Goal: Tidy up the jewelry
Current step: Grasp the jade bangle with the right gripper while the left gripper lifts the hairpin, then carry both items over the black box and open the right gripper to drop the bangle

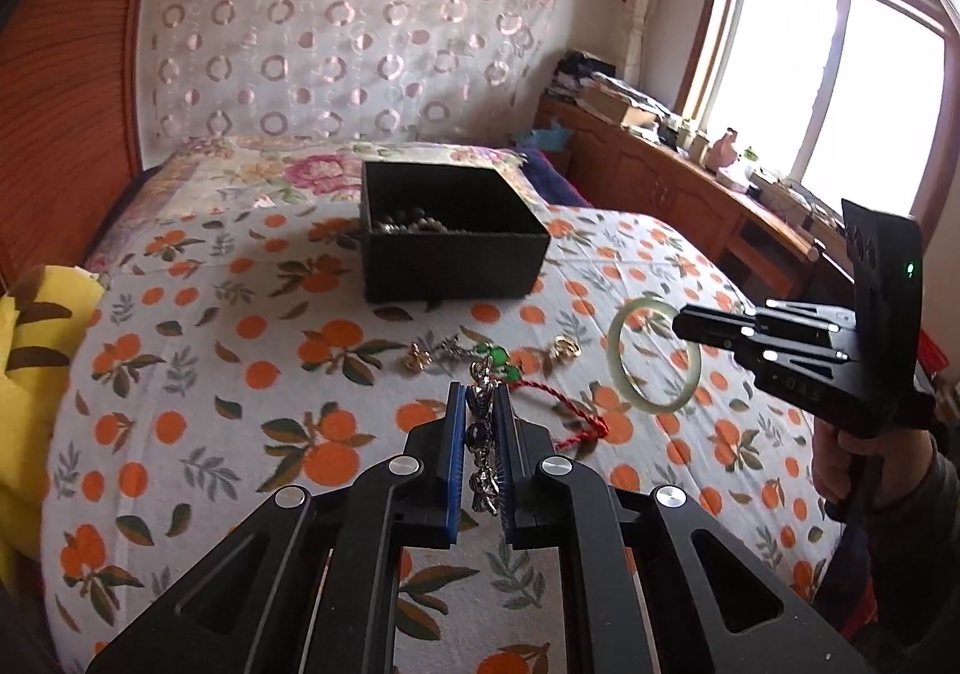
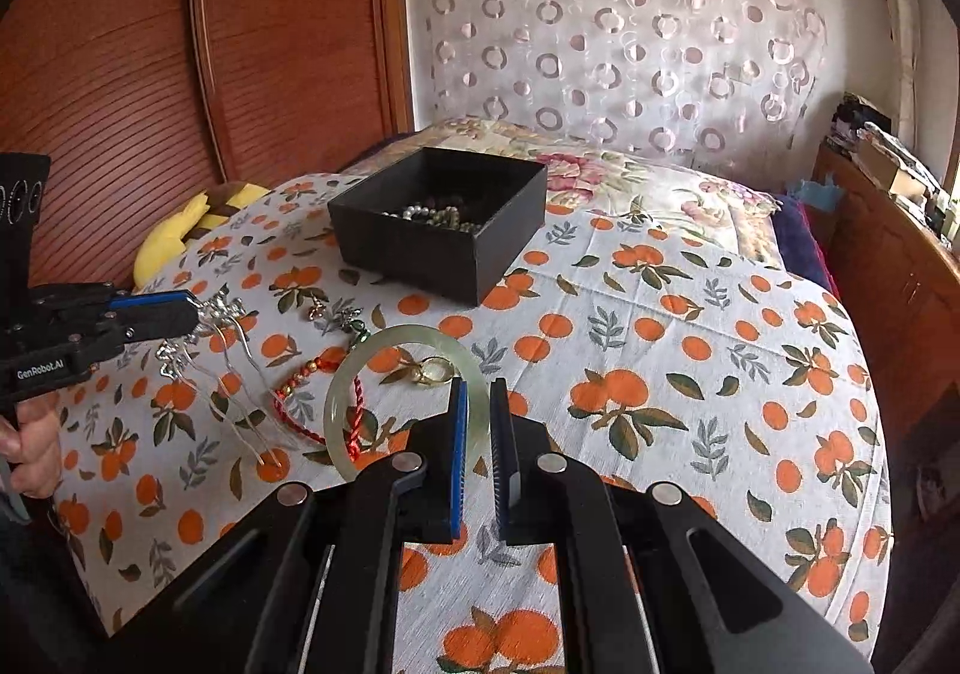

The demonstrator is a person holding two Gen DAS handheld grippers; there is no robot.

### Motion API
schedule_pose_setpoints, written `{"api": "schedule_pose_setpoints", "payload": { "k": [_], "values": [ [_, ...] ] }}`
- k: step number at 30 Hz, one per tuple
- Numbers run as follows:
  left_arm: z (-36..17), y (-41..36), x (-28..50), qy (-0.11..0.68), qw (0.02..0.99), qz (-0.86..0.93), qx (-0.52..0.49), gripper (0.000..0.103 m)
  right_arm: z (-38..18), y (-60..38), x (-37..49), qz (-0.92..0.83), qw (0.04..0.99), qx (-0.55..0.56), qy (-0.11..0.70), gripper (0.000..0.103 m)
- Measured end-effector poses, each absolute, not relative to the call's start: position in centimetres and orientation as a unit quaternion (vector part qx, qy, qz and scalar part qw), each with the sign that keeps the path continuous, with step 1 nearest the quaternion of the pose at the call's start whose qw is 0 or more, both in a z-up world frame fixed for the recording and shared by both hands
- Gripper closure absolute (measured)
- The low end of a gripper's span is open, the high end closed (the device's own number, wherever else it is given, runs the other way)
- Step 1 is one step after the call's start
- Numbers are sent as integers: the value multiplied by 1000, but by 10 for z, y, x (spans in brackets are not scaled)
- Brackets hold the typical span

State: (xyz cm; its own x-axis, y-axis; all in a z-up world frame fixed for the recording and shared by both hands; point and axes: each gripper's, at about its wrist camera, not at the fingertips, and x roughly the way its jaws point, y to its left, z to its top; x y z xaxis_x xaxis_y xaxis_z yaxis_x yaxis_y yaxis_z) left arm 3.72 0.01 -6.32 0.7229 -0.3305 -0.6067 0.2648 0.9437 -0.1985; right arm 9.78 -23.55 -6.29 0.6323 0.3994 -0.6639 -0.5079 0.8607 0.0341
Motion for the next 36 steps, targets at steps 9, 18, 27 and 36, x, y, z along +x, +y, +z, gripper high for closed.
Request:
{"api": "schedule_pose_setpoints", "payload": {
  "k": [9, 18, 27, 36],
  "values": [
    [-38, 4, 33, 298, 942, -147, -47, 95, -61, -234, 102, 250, 902, -74, 345, 94],
    [-22, 8, 55, 284, 949, -132, -31, 95, -44, -224, 121, 256, 904, -81, 332, 94],
    [-4, 12, 82, 265, 957, -115, -28, 95, -21, -210, 160, 272, 908, -84, 308, 94],
    [12, 14, 109, 252, 962, -105, -28, 95, -15, -191, 207, 283, 906, -86, 303, 94]
  ]
}}
